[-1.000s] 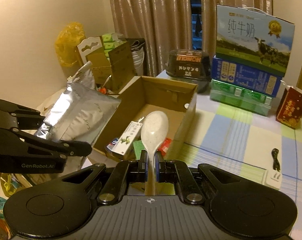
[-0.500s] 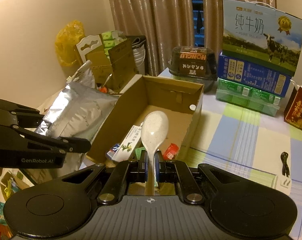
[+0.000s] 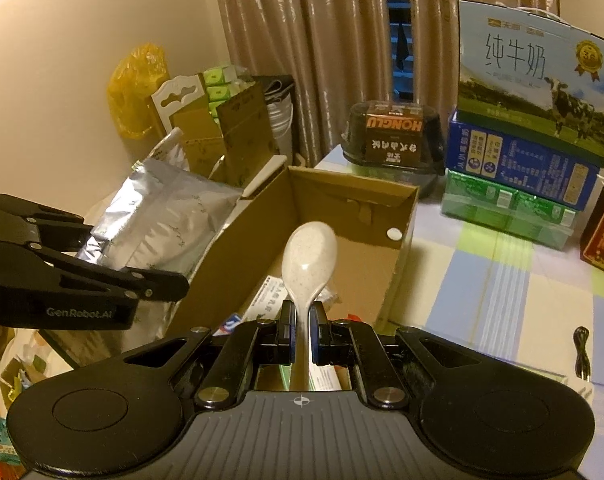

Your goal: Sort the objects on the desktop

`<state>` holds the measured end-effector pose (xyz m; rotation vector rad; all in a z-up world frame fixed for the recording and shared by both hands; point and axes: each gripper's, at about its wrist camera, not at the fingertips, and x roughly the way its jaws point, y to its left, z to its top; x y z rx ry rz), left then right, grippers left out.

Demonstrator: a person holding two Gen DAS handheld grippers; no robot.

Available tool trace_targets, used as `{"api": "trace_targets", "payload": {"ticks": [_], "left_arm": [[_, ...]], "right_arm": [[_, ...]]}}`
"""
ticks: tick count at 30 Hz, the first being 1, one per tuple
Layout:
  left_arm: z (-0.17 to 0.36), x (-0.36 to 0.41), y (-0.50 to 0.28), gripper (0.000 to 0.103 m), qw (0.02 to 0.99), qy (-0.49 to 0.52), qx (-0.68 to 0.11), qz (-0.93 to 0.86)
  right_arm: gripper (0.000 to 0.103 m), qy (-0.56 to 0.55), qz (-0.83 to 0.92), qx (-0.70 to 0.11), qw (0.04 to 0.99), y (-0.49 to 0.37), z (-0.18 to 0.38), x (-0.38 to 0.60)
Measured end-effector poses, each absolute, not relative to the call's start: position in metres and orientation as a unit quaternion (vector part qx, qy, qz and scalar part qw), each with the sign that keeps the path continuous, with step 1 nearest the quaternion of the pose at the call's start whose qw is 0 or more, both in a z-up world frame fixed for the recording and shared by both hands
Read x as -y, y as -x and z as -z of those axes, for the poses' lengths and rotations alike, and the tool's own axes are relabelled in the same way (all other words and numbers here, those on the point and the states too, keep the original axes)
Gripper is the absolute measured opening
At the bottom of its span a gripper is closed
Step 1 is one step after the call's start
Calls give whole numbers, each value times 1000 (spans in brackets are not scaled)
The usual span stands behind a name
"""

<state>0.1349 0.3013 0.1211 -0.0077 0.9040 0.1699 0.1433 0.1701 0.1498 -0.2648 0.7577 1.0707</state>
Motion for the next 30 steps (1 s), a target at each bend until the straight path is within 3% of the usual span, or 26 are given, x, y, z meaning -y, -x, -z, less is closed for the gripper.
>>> {"api": "trace_targets", "payload": {"ticks": [30], "left_arm": [[-94,-328,-186,37,889,3,-453,-74]], "right_arm": [[4,104,-484,-368,787,-186,-128,-207]]}}
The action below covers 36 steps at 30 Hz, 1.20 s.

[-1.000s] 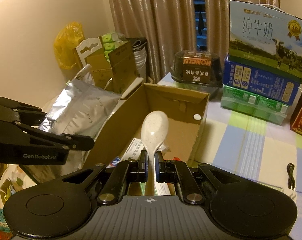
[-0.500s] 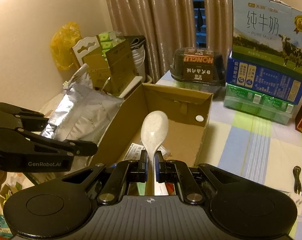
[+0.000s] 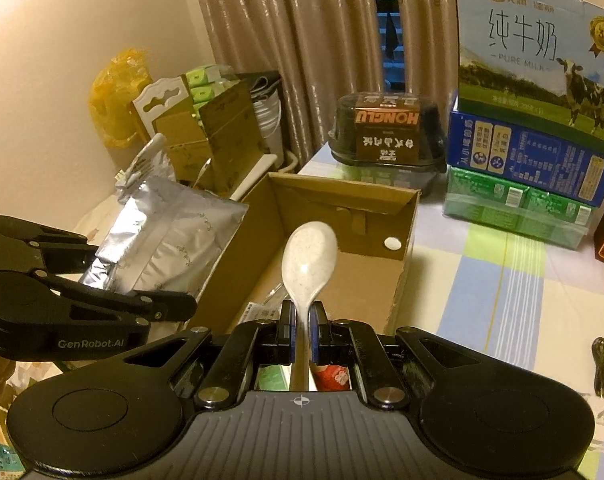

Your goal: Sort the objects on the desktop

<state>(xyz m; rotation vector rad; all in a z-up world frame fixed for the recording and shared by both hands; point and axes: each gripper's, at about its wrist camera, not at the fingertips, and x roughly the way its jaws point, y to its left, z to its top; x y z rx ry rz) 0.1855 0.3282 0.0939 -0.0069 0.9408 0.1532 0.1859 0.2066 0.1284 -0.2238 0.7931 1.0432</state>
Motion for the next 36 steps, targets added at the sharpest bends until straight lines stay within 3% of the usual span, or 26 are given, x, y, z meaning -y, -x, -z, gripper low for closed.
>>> {"api": "trace_targets", "payload": {"ticks": [36], "left_arm": [[-53,-346,-251,37,880,10,-469,-71]], "right_arm": [[4,74,-472,-391,786,-238,-100,-233]]}}
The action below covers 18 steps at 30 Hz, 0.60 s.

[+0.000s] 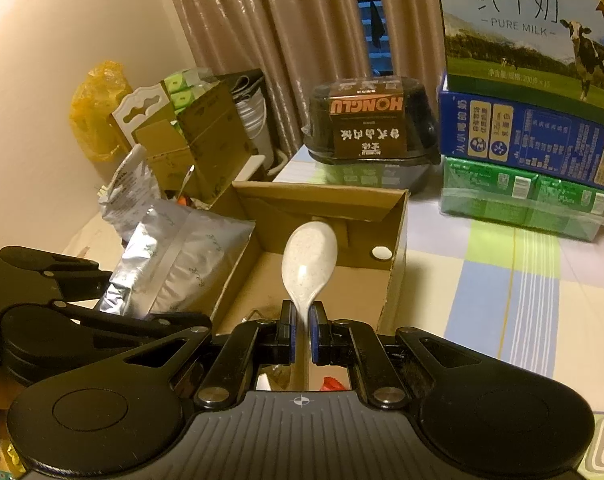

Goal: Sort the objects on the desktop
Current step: 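Lower the foil bag into the box and open left tool while right tool releases the spoon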

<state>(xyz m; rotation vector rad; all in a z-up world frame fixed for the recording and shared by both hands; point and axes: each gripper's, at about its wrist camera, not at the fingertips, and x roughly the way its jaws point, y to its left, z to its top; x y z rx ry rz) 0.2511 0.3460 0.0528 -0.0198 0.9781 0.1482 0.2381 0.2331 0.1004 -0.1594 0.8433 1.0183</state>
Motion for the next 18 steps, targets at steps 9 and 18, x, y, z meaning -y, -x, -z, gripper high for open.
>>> {"api": "trace_targets", "payload": {"ticks": [9,18], "left_arm": [[-50,-349,-257,37,882,13,-467,-71],[-64,-358,-255,42,891,18,-445,-86]], "right_arm": [[4,67,-472,-392,787,-241,-98,-236],[4,66,-471,-394,786,-243,-97,-238]]}}
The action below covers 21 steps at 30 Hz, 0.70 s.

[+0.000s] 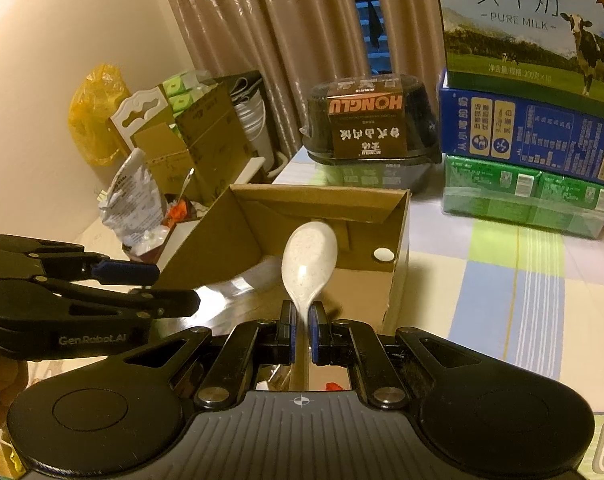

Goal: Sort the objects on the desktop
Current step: 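Lower the foil bag into the box and open left tool while right tool releases the spoon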

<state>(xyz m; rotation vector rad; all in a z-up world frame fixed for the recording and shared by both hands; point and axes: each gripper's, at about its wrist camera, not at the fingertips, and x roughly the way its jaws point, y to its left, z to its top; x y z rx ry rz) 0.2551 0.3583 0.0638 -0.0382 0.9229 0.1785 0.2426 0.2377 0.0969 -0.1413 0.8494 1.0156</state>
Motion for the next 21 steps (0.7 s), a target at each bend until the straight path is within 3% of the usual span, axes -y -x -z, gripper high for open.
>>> {"api": "trace_targets", "payload": {"ticks": [10,11,12,14,21], "left_arm": [[-61,-362,-249,42,891,21,-444,-91],[-61,-362,-249,42,891,20,-444,-92],[-61,-362,-249,42,891,19,-444,-93],[-60,-362,-248,42,891,19,-444,-94],[-58,-364,-245,46,891,22,-445,-93]], "right_arm": [[7,39,-473,-399,785,-247,-94,-239],[17,31,-472,-402,784,-248,-94,-239],[37,26,-472,-401,784,-250,-94,-237],[55,22,-471,-393,789,-250,-95,-233],[56,25,-464,-392,794,-253,-94,-226]]}}
